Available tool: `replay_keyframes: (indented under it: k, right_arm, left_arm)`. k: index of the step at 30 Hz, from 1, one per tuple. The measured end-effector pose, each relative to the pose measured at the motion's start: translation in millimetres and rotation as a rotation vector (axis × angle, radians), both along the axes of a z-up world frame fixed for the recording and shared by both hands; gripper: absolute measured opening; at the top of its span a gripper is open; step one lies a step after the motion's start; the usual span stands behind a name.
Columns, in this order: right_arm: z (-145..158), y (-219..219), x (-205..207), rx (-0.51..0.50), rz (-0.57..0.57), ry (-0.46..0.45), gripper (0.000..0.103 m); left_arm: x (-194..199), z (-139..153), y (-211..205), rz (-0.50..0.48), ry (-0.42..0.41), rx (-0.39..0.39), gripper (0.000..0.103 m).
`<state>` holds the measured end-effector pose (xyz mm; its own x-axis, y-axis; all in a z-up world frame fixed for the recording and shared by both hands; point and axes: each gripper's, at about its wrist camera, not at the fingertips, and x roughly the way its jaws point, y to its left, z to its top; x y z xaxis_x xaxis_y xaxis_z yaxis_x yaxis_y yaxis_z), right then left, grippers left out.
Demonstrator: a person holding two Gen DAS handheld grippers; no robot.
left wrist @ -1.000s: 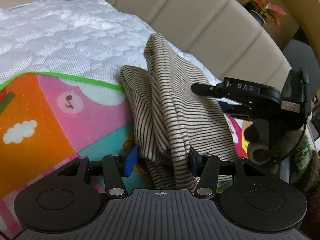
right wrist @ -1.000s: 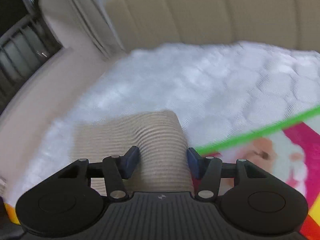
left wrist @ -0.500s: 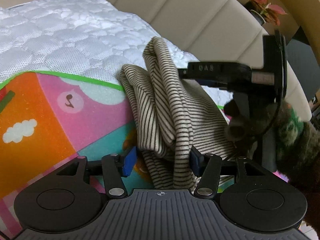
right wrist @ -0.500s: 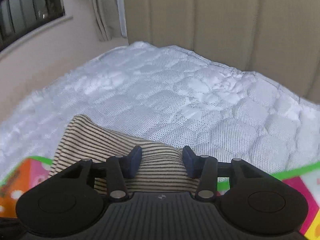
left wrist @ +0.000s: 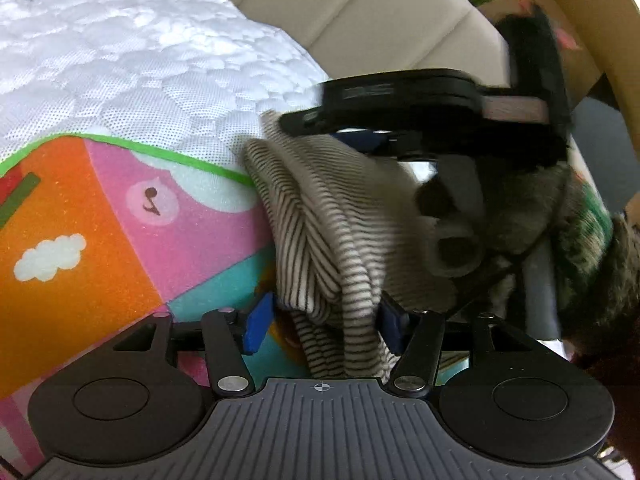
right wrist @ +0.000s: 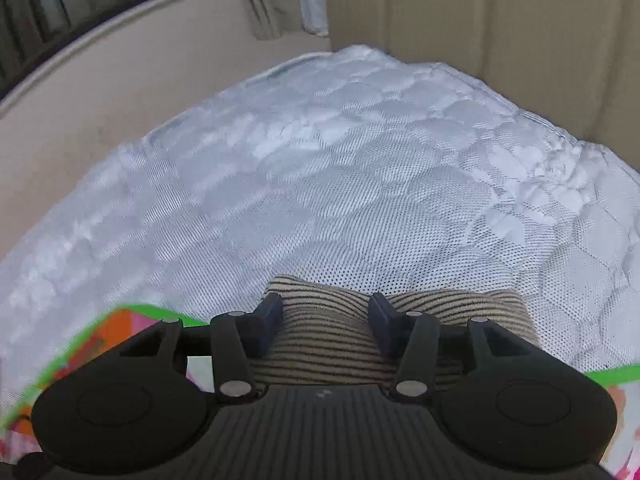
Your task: Fold clothes
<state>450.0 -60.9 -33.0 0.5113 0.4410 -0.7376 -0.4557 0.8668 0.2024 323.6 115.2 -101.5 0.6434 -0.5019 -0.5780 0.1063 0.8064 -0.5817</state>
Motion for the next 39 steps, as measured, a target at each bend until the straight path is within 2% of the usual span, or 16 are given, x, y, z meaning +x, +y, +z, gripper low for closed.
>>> replay_keyframes:
  k: [2,6,10,11,13,15,16,19,22,28,29,30,31,33,37,39]
  right_arm:
    - [11,-25,-15,0.071,-0.032,-0.027,0.051]
    - [26,-79,-60,0.161,-0.099,-0.099,0.073]
    - [9,-132,-122,0.158,-0.241,-0.135,0.073]
    - [-1,-145,-134,0.209,-0.296,-0.12,0.073]
    - [-21,-164,-155,0.298,-0.393,-0.098,0.074]
    - [-41,-178,-170,0.368,-0.473,-0.077,0.075]
    - [-46,-176,-167,0.339,-0.464,-0.064,0.075]
    - [-39,-167,-166,0.274,-0.413,-0.168,0.075]
    - [-39,-161,-164,0.275,-0.361,-0.208,0.078]
    - [-70,-160,-148,0.394,-0.324,-0.024,0.08]
    - [-68,-159,-149,0.403,-0.317,-0.025,0.074]
    - [-63,-157,-150,0.42,-0.292,-0.024,0.048]
    - [-56,-155,-154,0.448,-0.269,-0.03,0.042]
    - [-42,-148,-161,0.467,-0.2,-0.069,0.039]
    - [-53,-136,-159,0.333,-0.19,-0.048,0.037]
    - [-62,-140,-155,0.308,-0.211,-0.021,0.044]
  left_arm:
    - [0,2,3,0.005,-0.004,-0.014,0.07]
    - [-1,5,11,0.026,-0.013,-0.052,0.071]
    - [-3,14,20,0.061,-0.055,-0.134,0.072]
    - [-2,15,19,0.064,-0.061,-0.147,0.072]
    - [0,14,10,0.048,-0.067,-0.15,0.067]
    - [2,12,-2,0.019,-0.076,-0.143,0.051]
    - [2,12,-2,0.02,-0.07,-0.133,0.048]
    - [2,10,-4,0.023,-0.054,-0.103,0.033]
    - [2,8,-6,0.026,-0.039,-0.074,0.032]
    - [2,4,-9,0.032,-0.007,-0.014,0.033]
    - [2,3,-9,0.033,-0.002,-0.004,0.033]
    - [2,3,-9,0.033,-0.004,-0.003,0.033]
    - [0,4,-6,0.045,-0.011,-0.012,0.033]
    - [-2,7,-1,0.067,-0.023,-0.028,0.033]
    - [-2,4,9,0.101,-0.003,-0.036,0.042]
    - [-2,3,4,0.085,-0.006,-0.007,0.046]
